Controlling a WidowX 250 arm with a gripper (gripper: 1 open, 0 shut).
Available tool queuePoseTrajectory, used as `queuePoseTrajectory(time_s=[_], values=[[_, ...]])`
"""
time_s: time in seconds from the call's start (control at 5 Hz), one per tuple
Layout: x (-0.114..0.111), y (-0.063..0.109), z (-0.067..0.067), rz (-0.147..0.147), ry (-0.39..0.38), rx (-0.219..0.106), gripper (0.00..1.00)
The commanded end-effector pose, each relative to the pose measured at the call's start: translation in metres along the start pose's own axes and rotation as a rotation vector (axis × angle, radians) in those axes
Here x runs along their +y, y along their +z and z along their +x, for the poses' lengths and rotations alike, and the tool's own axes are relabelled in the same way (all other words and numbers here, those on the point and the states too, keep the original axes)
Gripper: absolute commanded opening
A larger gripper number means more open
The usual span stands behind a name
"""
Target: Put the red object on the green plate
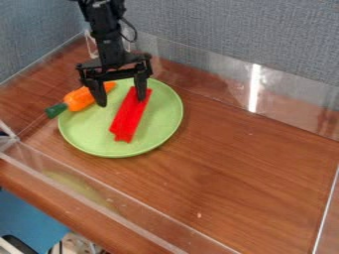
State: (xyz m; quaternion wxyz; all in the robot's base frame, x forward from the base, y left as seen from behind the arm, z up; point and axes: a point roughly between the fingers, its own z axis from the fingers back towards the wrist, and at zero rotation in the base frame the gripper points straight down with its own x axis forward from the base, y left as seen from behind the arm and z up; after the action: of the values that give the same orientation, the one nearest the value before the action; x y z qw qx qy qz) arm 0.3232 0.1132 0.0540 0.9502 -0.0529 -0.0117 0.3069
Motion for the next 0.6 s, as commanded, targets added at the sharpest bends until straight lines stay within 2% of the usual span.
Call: queuePoseTrajectory(time_s=[0.0,0.2,0.4], values=[[0.004,0.022,0.019,-0.004,0.028,-0.057,1.00],[0.004,0.026,0.025,0.004,0.045,-0.055,1.00],[0.017,0.017,0.036,0.014,0.044,-0.050,1.00]])
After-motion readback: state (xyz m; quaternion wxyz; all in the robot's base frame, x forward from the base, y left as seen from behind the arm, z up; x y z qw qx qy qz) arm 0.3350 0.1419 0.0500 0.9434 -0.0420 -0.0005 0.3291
